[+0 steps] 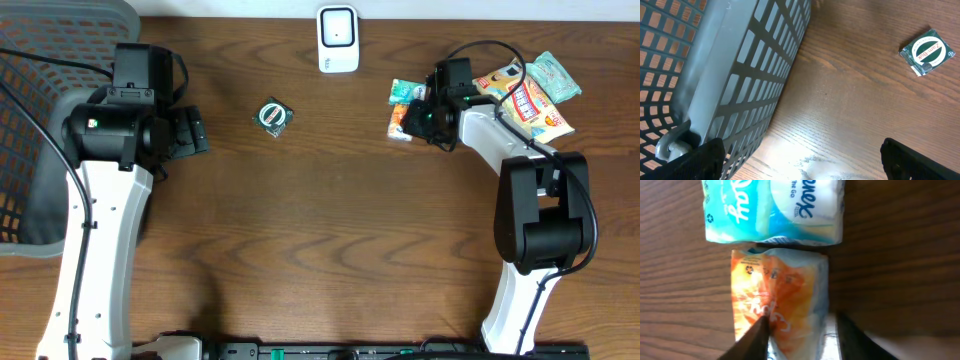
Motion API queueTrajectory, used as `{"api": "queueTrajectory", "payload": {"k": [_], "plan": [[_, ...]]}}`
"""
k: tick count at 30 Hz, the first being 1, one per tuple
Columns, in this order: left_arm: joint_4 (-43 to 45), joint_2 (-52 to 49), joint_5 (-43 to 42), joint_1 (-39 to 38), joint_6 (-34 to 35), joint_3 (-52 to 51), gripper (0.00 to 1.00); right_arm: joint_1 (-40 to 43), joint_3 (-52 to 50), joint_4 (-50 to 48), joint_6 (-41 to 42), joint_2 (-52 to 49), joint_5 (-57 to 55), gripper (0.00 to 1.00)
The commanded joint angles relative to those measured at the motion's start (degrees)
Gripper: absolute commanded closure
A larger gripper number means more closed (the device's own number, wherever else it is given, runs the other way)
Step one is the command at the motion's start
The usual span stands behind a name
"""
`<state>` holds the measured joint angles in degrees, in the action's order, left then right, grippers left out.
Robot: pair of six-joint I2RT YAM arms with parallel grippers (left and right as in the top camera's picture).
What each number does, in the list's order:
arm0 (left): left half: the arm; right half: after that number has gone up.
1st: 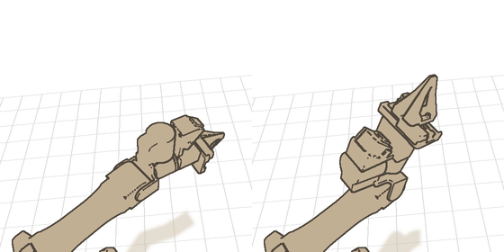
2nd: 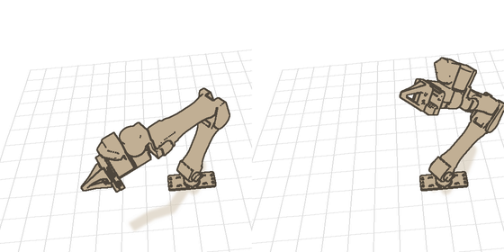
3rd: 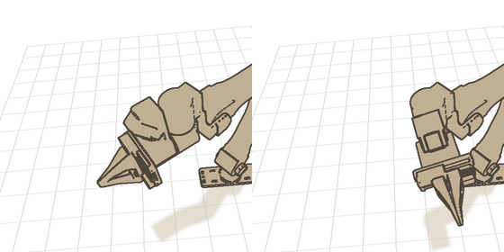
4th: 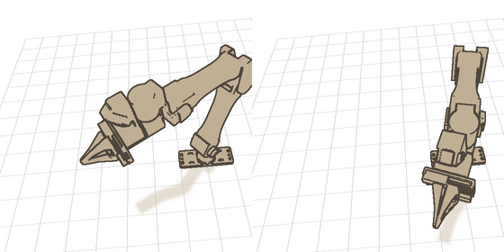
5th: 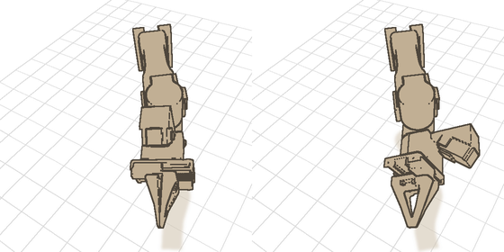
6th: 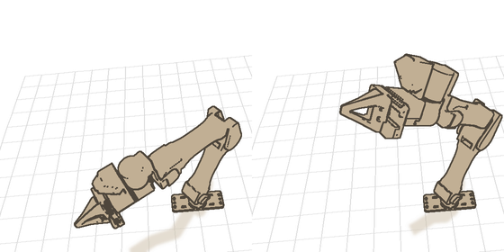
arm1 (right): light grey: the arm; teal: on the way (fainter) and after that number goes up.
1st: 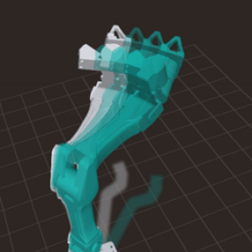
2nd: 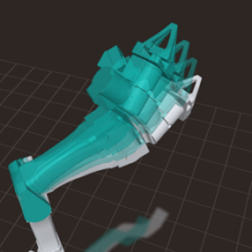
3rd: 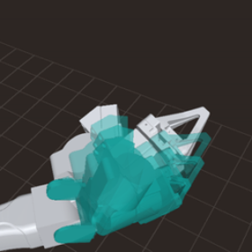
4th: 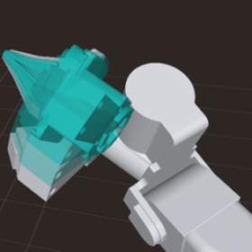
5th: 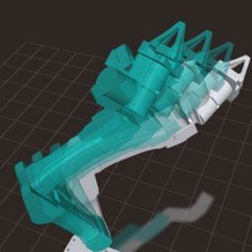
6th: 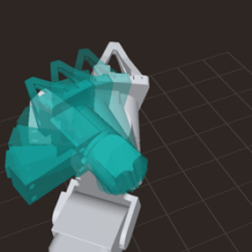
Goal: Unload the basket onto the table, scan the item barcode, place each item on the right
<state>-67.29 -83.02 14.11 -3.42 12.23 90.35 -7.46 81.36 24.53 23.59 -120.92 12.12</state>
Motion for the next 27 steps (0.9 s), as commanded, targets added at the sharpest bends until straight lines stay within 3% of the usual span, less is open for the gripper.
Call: {"api": "queueTrajectory", "payload": {"k": [1,4,6,9,19,27], "plan": [[-0.2,0.4,1.0,0.3,0.3,0.5,0.02,0.0,-0.9,0.5,0.1,-0.7,1.2,0.73],[-0.2,0.4,1.0,0.3,0.3,0.5,0.02,0.0,-0.9,0.7,0.1,-0.7,2.8,0.8],[-0.2,0.4,1.0,0.3,0.3,0.5,0.02,0.0,-0.9,1.1,-0.1,-0.7,5.2,0.91],[-0.2,0.4,1.0,0.3,0.3,0.5,0.02,0.3,-0.9,1.3,-1.8,-0.7,13.1,0.99],[-0.2,0.4,1.0,0.3,0.3,0.5,0.02,6.2,-0.9,0.8,-2.3,-0.7,50.1,0.99],[-0.2,0.4,1.0,0.3,0.3,0.5,0.02,7.9,-0.9,-0.3,-16.0,-0.7,70.6,0.99]]}}
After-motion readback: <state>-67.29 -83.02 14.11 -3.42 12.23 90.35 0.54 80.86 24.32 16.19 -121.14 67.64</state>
